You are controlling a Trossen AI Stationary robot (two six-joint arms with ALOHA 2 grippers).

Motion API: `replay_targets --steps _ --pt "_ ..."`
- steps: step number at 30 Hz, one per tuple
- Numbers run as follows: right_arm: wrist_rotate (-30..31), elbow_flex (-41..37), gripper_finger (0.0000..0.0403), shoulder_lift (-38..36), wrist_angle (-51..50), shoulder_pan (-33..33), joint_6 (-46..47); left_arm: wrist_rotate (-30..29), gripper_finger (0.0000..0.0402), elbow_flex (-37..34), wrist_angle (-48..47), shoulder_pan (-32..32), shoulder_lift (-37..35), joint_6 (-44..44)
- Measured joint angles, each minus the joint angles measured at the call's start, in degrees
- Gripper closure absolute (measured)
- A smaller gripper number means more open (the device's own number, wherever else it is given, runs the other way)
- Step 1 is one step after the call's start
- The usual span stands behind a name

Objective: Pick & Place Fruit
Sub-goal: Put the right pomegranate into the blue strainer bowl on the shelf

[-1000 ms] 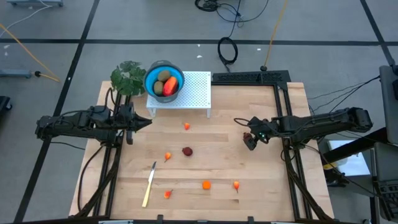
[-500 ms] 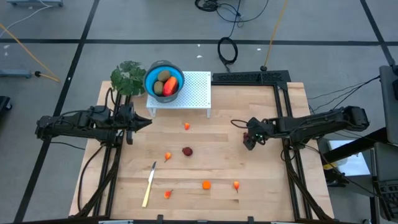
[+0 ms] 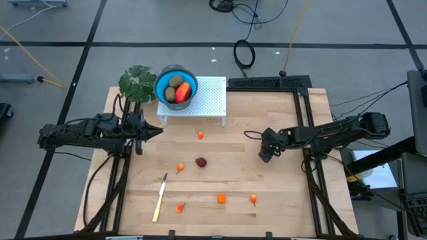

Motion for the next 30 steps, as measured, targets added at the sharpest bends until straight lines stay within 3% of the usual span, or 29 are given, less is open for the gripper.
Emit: replay_targets --steps 3,8,14,21,30 --pt "-0.32 0.0 0.0179 0.0 0.99 0.0 0.02 -0.01 0.0382 0.0 -0.01 0.0 0.0 0.06" --pt "-6.16 0.0 0.0216 -0.19 5.07 0.0 0.07 -0.01 0.0382 0.0 0.0 0.0 0.0 0.01" --pt "-15.2 -0.02 0.0218 -1.89 15.4 0.0 3.0 -0.01 0.0382 0.01 0.02 0.0 0.0 -0.38" --pt "-23.96 -0.02 0.022 -4.87 42.24 0.0 5.38 -0.03 0.0382 0.02 0.0 0.0 0.0 -1.43" --pt "-24.27 -0.02 0.0214 -5.25 76.5 0.02 8.49 -0.03 0.0382 0.02 -0.02 0.0 0.0 -1.67"
